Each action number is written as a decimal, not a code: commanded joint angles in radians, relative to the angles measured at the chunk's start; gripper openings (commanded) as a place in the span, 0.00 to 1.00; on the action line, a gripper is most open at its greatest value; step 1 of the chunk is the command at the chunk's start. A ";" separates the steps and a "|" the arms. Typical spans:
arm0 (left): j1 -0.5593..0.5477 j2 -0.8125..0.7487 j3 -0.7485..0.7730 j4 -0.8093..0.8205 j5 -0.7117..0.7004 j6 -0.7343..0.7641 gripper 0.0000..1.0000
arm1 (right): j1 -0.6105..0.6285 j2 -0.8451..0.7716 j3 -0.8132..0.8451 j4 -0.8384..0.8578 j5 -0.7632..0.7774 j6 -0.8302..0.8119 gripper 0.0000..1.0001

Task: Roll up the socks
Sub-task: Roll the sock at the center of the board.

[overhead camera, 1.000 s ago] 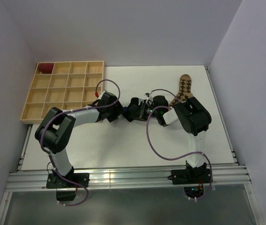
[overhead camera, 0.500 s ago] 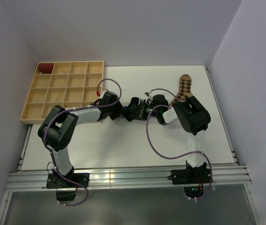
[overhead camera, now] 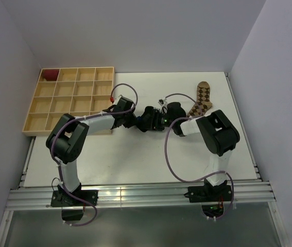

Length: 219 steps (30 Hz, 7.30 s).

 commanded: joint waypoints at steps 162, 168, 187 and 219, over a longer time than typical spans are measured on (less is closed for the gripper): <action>-0.012 -0.010 -0.038 -0.185 -0.039 0.071 0.27 | 0.428 -0.235 -0.033 -0.082 0.844 -0.807 0.71; -0.012 0.006 -0.029 -0.191 -0.029 0.073 0.27 | 0.453 -0.150 0.004 -0.045 0.861 -0.847 0.68; -0.013 0.019 -0.023 -0.170 0.004 0.079 0.30 | 0.465 -0.024 0.028 0.035 0.854 -0.876 0.07; 0.011 -0.315 -0.334 0.217 -0.109 -0.064 0.88 | 0.119 0.018 0.220 -0.399 0.021 -0.486 0.00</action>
